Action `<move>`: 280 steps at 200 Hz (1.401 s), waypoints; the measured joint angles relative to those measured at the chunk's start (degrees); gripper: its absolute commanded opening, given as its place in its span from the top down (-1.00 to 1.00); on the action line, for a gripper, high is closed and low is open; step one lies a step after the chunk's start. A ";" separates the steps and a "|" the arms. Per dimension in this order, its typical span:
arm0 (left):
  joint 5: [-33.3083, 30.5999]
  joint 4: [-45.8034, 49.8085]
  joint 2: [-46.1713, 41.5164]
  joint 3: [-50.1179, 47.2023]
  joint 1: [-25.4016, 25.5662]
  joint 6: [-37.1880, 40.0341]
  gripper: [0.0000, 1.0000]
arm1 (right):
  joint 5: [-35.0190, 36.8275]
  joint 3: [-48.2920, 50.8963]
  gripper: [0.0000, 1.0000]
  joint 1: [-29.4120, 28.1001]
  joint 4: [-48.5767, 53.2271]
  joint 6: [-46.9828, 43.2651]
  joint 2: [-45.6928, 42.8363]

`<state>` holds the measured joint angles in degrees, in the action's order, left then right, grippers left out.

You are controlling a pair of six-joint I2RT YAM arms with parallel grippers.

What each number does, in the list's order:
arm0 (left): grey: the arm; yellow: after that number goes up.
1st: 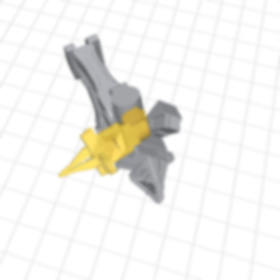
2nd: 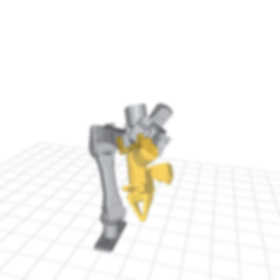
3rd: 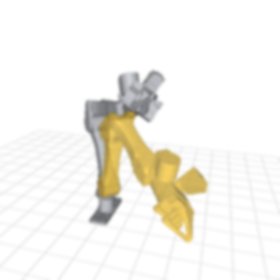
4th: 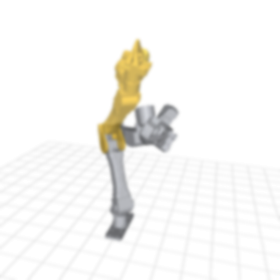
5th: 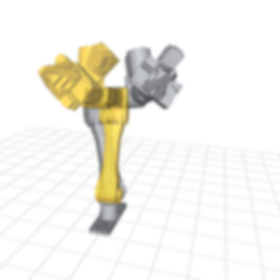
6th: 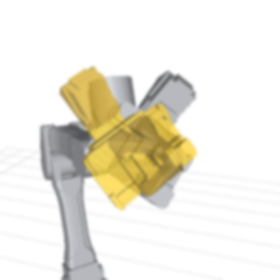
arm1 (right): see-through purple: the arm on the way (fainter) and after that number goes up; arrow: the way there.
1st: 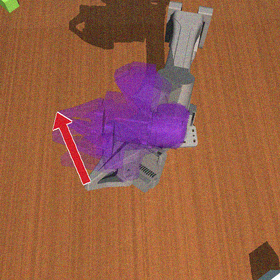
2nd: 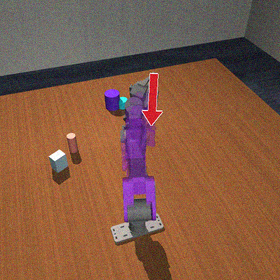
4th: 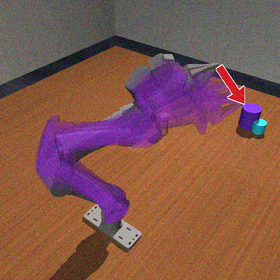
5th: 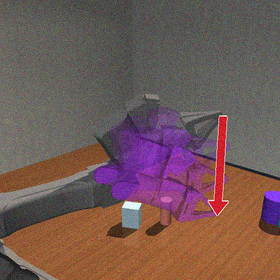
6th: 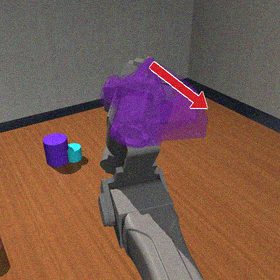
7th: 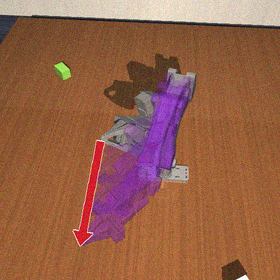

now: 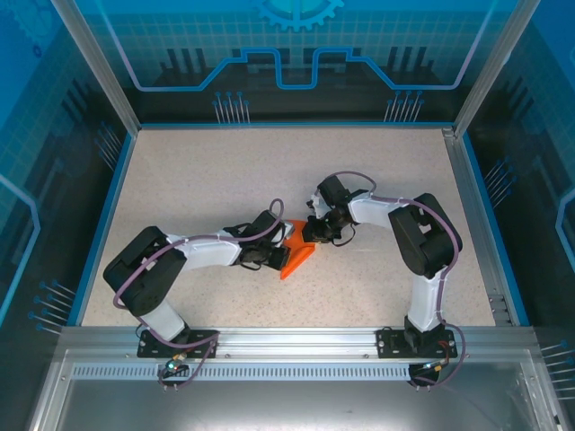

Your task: Fold a paper plane with a square sheet of paper (pick it up from the middle)

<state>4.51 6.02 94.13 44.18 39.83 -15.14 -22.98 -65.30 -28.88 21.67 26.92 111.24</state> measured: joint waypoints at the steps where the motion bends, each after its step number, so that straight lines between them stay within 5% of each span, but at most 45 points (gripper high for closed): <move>1: 0.00 -0.02 -0.02 -0.02 0.00 0.00 1.00 | 0.00 -0.02 0.66 -0.02 0.00 0.00 0.00; 157: -0.20 -0.92 -0.11 -0.48 0.00 -1.11 1.00 | 3.34 2.97 0.62 -0.35 -1.03 2.80 -5.88; 207: -0.35 -1.40 -0.50 -1.01 0.00 -1.44 1.00 | 0.81 12.39 0.68 -1.36 -10.64 8.33 -16.06; 280: -0.48 -1.40 -0.81 -1.27 0.00 -1.44 1.00 | -3.48 17.42 0.68 -7.96 -19.39 14.99 -14.01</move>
<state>4.03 4.62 93.32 42.92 39.83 -16.58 -26.46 -47.88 -36.84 2.28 41.91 97.23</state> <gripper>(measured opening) 0.047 0.159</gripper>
